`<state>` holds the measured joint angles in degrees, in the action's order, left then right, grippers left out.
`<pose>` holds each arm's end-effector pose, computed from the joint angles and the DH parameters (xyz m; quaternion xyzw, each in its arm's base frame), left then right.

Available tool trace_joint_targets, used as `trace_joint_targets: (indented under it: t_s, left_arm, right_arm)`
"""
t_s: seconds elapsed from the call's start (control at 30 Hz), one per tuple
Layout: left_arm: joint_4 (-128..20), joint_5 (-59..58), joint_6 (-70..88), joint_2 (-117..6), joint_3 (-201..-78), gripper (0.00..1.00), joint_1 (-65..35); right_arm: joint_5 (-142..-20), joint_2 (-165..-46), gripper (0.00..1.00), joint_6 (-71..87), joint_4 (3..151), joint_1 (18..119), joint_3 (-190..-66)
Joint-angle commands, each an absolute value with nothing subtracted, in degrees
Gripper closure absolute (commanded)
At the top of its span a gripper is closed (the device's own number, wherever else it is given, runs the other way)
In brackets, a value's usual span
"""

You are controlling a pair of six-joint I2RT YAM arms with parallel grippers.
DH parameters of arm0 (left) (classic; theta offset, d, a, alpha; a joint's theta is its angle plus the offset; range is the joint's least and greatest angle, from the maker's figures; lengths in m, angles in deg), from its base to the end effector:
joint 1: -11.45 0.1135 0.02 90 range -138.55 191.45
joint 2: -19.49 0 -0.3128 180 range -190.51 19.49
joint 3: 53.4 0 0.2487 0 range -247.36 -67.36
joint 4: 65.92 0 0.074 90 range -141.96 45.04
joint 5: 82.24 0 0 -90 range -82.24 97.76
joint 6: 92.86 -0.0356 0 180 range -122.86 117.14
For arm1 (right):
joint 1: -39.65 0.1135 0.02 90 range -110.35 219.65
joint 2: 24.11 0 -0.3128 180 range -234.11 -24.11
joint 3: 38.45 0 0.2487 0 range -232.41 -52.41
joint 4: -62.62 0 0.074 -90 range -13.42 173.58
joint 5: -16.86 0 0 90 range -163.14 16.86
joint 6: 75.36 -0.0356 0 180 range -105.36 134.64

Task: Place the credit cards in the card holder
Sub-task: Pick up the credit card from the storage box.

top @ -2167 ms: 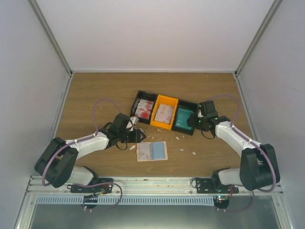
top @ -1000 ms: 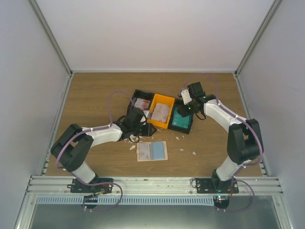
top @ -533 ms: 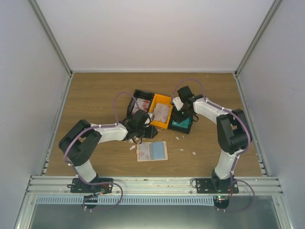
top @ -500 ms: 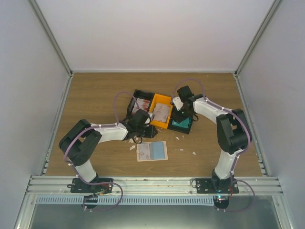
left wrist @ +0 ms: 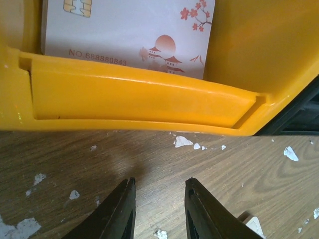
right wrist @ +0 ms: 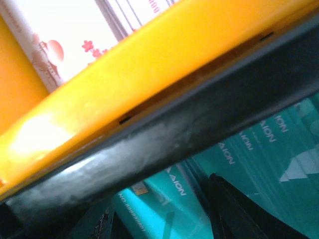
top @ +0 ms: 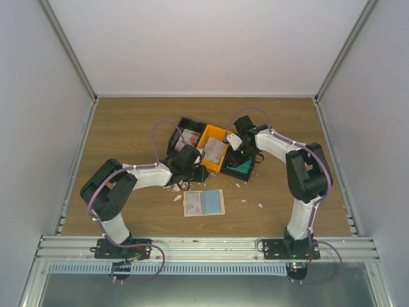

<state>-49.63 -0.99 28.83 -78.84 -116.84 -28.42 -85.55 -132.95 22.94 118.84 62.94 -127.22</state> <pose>0.2558 -0.2207 0.1957 0.0924 0.9362 -0.2521 0.2268 0.3464 0.1574 0.2185 -0.2811 0.9463 0.1219 0.1036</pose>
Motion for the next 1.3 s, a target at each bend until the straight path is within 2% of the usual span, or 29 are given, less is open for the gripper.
trace_joint_targets:
  t_s: [0.0,0.17,0.6,1.0,1.27]
  left_arm:
    - [-51.9,-1.4,28.6,-80.4,-118.2,0.69,-28.2]
    - [-53.5,-2.0,28.8,-81.8,-119.3,0.70,-28.2]
    - [-52.5,-2.6,26.6,-83.4,-121.6,0.70,-27.3]
    - [-52.4,-2.7,26.6,-83.9,-122.4,0.70,-27.2]
    - [-52.4,-2.9,26.6,-83.7,-122.5,0.70,-27.2]
  right_arm:
    - [-89.2,-133.4,0.50,22.6,120.9,63.5,-126.9]
    - [-90.1,-132.7,0.59,22.6,121.4,63.7,-127.0]
    - [-92.4,-127.0,0.71,20.0,119.7,65.9,-123.1]
    - [-91.7,-123.5,0.72,18.8,120.4,66.5,-118.7]
    - [-91.5,-122.0,0.78,18.2,121.1,67.1,-117.4]
